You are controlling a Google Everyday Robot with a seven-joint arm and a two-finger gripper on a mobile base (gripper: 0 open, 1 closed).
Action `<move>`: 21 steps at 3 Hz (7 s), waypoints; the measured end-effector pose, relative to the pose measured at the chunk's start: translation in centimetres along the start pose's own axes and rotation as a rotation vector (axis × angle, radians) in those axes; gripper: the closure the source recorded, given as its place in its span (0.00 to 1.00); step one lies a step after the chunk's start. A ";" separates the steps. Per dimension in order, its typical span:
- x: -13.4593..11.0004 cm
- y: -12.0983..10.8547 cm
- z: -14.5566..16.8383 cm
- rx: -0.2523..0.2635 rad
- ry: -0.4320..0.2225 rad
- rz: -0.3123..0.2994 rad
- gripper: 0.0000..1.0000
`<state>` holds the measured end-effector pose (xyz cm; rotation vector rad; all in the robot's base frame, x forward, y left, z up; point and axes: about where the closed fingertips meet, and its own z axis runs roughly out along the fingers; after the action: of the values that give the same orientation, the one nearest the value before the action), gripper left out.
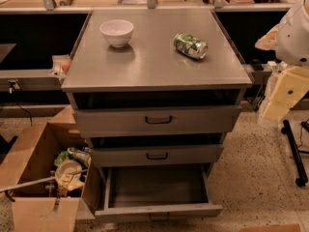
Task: Close bottom drawer
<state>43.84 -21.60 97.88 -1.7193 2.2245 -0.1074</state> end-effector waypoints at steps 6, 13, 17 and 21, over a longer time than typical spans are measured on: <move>-5.0 16.6 19.4 -0.346 0.005 -0.050 0.00; 1.3 25.6 53.0 -0.584 -0.072 0.094 0.00; -2.9 31.9 75.0 -0.744 -0.292 -0.037 0.81; -8.1 29.5 81.2 -0.640 -0.412 0.032 1.00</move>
Offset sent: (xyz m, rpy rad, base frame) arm 0.0030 0.0352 -0.0534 -0.0182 0.1332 0.1050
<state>42.63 5.30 15.44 -1.7706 2.0813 0.9709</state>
